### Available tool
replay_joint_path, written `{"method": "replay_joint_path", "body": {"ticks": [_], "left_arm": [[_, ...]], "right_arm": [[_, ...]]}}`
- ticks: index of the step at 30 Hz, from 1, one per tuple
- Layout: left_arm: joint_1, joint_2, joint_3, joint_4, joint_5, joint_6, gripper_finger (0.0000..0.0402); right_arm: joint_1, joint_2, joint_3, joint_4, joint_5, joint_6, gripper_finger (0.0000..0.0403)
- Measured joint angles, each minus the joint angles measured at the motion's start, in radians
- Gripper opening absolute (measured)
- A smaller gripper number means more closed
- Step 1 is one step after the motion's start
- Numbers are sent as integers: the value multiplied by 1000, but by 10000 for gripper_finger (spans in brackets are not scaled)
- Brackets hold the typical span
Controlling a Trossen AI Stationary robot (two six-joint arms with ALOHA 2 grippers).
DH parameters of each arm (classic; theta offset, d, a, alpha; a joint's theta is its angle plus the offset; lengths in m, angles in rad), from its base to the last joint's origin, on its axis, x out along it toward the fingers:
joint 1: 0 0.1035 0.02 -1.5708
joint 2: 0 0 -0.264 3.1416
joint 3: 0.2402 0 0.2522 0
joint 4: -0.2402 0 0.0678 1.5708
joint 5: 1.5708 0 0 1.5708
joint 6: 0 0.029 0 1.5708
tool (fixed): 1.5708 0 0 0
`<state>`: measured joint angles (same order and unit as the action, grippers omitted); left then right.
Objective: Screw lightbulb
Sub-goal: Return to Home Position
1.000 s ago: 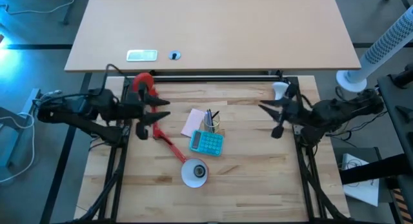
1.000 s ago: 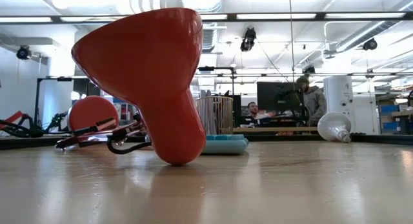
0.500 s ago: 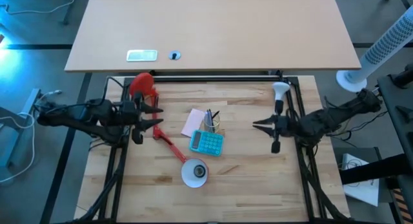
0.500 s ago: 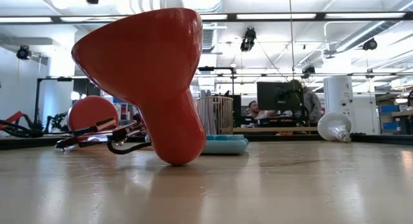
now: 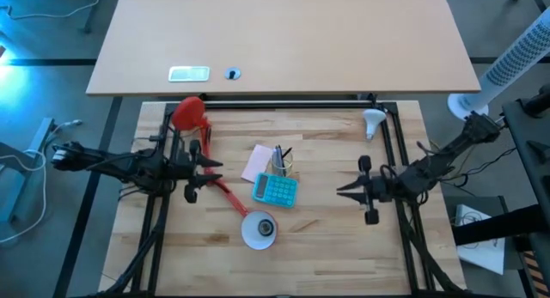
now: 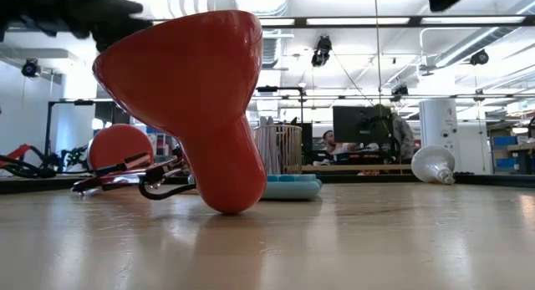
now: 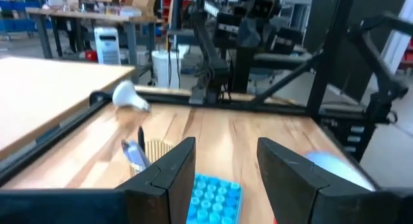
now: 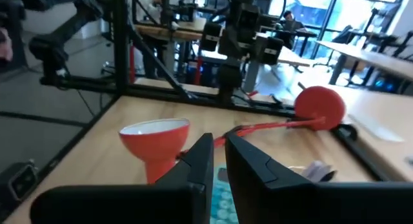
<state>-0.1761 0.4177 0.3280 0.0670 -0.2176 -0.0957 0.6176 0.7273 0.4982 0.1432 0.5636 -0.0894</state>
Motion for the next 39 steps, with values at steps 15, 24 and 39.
{"method": "replay_joint_path", "body": {"ticks": [15, 24, 39], "left_arm": [[1, -75, 73, -39, 37, -63, 158], [1, -169, 20, -23, 52, -44, 158], [34, -315, -288, 297, 115, -64, 158]], "right_arm": [[81, -263, -46, -37, 3, -121, 23], [105, -489, -214, -50, -5, -93, 21], [107, -726, -486, 189, -25, -196, 18]]}}
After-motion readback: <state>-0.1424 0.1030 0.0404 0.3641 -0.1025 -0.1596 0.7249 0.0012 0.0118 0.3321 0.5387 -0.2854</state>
